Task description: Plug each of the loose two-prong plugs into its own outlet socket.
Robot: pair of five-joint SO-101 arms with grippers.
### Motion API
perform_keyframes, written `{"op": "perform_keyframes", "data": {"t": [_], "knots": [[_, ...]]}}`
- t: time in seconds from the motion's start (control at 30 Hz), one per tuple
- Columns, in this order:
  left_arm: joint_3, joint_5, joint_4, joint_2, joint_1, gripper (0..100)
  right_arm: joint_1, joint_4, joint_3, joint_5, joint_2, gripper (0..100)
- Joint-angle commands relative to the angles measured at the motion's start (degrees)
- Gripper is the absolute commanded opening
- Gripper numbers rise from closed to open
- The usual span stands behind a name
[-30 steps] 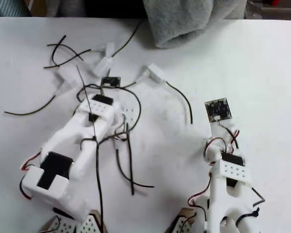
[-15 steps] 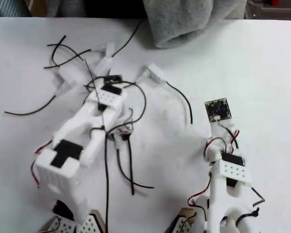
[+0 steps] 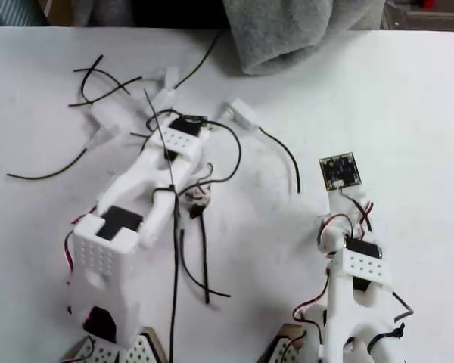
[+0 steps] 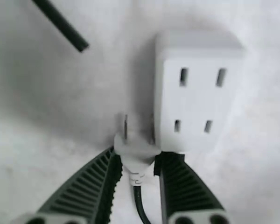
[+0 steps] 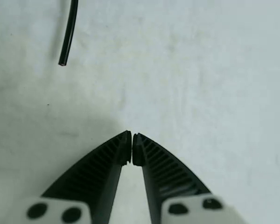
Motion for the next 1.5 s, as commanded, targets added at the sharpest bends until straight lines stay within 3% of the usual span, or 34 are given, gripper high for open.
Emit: {"op": "perform_keyframes", "data": {"t": [0.0,0.27,0.63,0.73,0.93,1.07,1.47], "knots": [[-0.18,-0.79,-0.26,-4.88,-3.74,2,-0.31,-0.75,-0.26,0.62,-1.19,1.9],[-2.2,-1.23,0.18,-17.98,-4.35,2,-0.31,-0.75,-0.26,0.62,-1.19,1.9],[-3.16,-13.8,5.45,-34.42,-9.19,2,-0.31,-0.75,-0.26,0.62,-1.19,1.9],[-3.34,-18.37,4.04,-36.79,-9.98,2,-0.31,-0.75,-0.26,0.62,-1.19,1.9],[-1.49,-18.64,-0.97,-48.4,-8.66,2,-0.31,-0.75,-0.26,0.62,-1.19,1.9],[7.56,-18.64,-9.32,-57.8,-8.84,2,-0.31,-0.75,-0.26,0.62,-1.19,1.9],[47.03,-18.55,-48.18,-87.78,-8.57,2,-0.31,-0.75,-0.26,0.62,-1.19,1.9]]}}
